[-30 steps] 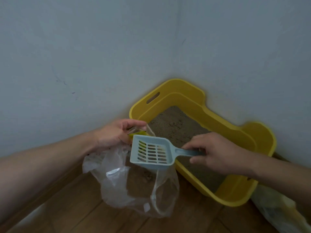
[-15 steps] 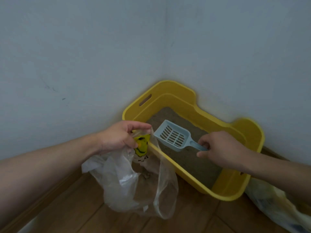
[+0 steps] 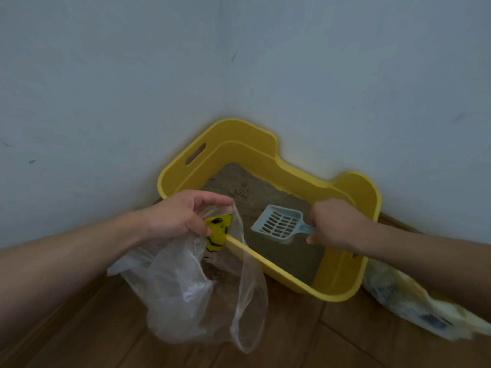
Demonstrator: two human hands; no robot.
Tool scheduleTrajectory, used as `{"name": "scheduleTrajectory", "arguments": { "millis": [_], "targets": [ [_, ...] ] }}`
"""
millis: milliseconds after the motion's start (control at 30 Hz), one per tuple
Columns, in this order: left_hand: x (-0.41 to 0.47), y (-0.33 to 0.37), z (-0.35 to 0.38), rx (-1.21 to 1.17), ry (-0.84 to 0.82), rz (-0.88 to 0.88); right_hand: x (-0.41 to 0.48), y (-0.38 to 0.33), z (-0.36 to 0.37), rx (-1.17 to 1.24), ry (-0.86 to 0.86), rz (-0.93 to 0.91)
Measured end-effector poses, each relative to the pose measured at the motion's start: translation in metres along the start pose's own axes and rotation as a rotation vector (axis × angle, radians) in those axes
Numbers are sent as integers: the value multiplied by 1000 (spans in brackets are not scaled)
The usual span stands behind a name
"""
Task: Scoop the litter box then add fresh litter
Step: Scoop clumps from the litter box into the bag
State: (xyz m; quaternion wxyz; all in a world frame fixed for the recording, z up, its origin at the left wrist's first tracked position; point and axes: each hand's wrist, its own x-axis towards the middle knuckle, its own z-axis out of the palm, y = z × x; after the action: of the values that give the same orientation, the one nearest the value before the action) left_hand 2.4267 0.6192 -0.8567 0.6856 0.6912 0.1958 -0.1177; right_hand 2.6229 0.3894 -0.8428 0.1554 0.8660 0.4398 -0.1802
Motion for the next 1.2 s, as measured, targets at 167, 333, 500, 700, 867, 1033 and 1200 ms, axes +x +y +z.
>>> {"name": "scheduleTrajectory", "arguments": {
  "millis": [167,333,500,700,867,1033,1200],
  "targets": [
    [3,-3,-2,-15,-39,10,1,12,3,-12,-2,25],
    [-2,-4,-4,-31,-31,31,2,20,5,-46,-28,39],
    [-8,-1,-3,2,2,56,3,24,11,8,-45,67],
    [-6,-1,-1,-23,10,45,2,29,10,30,-28,70],
    [-4,-4,-5,1,-1,61,-1,36,19,-29,-75,42],
    [0,-7,-7,22,-11,73,-5,49,21,-18,-43,19],
    [1,-12,-9,-12,-8,96,-9,55,32,155,77,22]
  ]
}}
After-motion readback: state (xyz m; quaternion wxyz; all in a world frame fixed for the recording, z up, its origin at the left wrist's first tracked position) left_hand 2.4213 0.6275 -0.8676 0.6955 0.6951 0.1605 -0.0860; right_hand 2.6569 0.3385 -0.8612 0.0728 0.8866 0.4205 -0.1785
